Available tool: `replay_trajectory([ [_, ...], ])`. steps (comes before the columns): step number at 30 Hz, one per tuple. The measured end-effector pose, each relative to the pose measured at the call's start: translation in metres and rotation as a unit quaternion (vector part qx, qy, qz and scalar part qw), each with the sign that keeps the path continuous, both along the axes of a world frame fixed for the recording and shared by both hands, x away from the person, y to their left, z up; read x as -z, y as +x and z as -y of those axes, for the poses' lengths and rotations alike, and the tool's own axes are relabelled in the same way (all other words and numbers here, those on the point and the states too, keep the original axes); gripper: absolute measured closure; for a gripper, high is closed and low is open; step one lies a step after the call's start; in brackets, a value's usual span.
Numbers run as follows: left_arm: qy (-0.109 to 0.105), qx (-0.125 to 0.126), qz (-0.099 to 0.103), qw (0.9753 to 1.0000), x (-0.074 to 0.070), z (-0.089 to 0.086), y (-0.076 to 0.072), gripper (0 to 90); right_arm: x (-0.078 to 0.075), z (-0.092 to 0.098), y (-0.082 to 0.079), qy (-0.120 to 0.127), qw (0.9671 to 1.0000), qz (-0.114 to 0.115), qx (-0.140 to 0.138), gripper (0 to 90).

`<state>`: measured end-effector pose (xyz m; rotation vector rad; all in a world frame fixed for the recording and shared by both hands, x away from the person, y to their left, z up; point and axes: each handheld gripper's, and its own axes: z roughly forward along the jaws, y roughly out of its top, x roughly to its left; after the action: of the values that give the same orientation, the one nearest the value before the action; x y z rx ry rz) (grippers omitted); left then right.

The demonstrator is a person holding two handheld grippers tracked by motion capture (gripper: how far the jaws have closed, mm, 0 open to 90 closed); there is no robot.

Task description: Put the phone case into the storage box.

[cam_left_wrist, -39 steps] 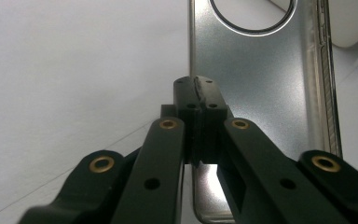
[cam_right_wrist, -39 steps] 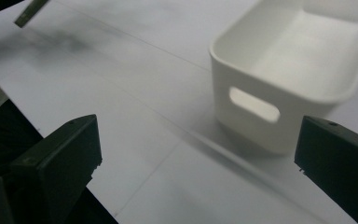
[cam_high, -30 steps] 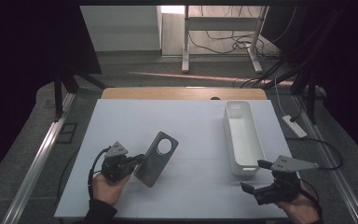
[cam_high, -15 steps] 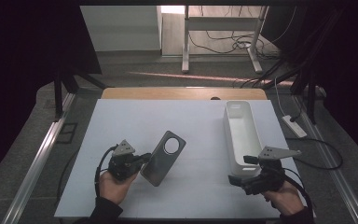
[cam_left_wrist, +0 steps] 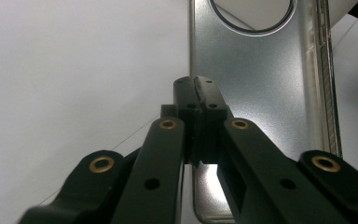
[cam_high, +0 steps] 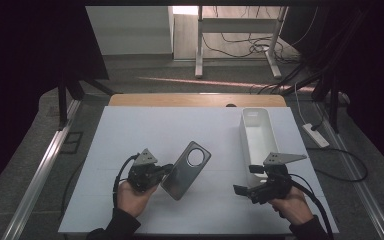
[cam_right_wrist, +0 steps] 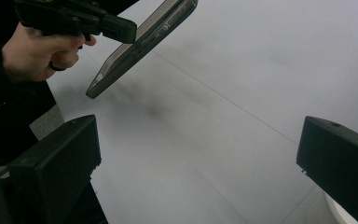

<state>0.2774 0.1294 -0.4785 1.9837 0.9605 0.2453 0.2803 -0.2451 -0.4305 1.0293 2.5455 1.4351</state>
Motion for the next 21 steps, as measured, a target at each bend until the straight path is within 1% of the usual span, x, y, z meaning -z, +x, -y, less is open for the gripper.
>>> replay_trajectory([
  [6, 0.000, 0.007, 0.001, 1.0000, 0.001, 0.011, 0.002, 88.9, 0.002, -0.009, 0.004, 0.001, 0.9999, -0.009, -0.005, 0.0],
  [13, -0.007, 0.008, 0.007, 0.9999, -0.004, 0.017, 0.004, 88.9, -0.002, -0.025, 0.010, -0.011, 0.9998, -0.004, -0.015, 0.0],
  [14, -0.008, 0.010, 0.009, 0.9999, -0.005, 0.018, 0.005, 88.9, -0.003, -0.028, 0.011, -0.009, 0.9998, -0.006, -0.018, 0.0],
  [15, -0.007, 0.010, 0.010, 0.9999, -0.006, 0.019, 0.005, 88.9, -0.003, -0.032, 0.012, -0.004, 0.9998, -0.004, -0.020, 0.0],
  [16, -0.008, 0.011, 0.012, 0.9998, -0.007, 0.019, 0.005, 88.9, -0.002, -0.035, 0.014, 0.011, 0.9996, -0.016, -0.022, 0.0],
  [17, -0.008, 0.011, 0.013, 0.9998, -0.008, 0.020, 0.005, 88.9, 0.000, -0.038, 0.015, 0.019, 0.9991, -0.028, -0.026, 0.0],
  [18, -0.008, 0.011, 0.013, 0.9998, -0.008, 0.020, 0.005, 88.9, 0.000, -0.038, 0.015, 0.019, 0.9991, -0.028, -0.026, 0.0],
  [20, -0.006, 0.011, 0.017, 0.9998, -0.010, 0.022, 0.005, 88.9, 0.004, -0.044, 0.017, 0.001, 0.9992, -0.028, -0.028, 0.0],
  [21, -0.005, 0.012, 0.018, 0.9997, -0.010, 0.024, 0.006, 88.9, 0.006, -0.045, 0.018, 0.005, 0.9991, -0.032, -0.029, 0.0],
])
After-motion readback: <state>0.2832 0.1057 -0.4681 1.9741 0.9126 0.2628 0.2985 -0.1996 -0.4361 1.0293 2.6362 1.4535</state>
